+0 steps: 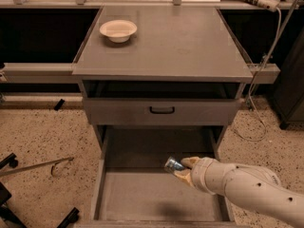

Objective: Place redbull can into middle drawer

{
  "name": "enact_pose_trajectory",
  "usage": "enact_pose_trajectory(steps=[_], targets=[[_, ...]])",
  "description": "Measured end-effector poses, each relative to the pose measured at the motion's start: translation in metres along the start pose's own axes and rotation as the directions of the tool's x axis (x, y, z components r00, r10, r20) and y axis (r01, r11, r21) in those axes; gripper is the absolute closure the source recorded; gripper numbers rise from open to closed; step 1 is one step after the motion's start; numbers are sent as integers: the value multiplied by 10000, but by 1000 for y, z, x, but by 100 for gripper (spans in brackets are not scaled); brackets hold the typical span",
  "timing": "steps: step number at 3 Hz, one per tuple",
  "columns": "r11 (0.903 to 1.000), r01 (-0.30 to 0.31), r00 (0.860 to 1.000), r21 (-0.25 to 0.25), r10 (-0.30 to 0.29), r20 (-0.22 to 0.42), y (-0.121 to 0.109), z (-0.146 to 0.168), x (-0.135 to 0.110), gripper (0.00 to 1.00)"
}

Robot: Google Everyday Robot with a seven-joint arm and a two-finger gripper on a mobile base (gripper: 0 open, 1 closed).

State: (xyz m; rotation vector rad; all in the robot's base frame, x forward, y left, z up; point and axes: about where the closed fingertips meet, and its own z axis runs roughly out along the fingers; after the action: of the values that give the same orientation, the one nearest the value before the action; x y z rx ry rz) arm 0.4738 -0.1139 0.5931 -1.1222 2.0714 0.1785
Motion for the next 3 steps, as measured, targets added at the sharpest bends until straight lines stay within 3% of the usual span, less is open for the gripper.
enact_pose_trajectory(steps=[1, 2, 3], targets=[[9998, -40, 10000, 207, 41, -36, -12, 30, 18, 100], [9971, -357, 9994, 674, 354, 63, -39, 74, 44, 100], [9926, -925, 9955, 782, 907, 262, -45, 122, 71, 100]])
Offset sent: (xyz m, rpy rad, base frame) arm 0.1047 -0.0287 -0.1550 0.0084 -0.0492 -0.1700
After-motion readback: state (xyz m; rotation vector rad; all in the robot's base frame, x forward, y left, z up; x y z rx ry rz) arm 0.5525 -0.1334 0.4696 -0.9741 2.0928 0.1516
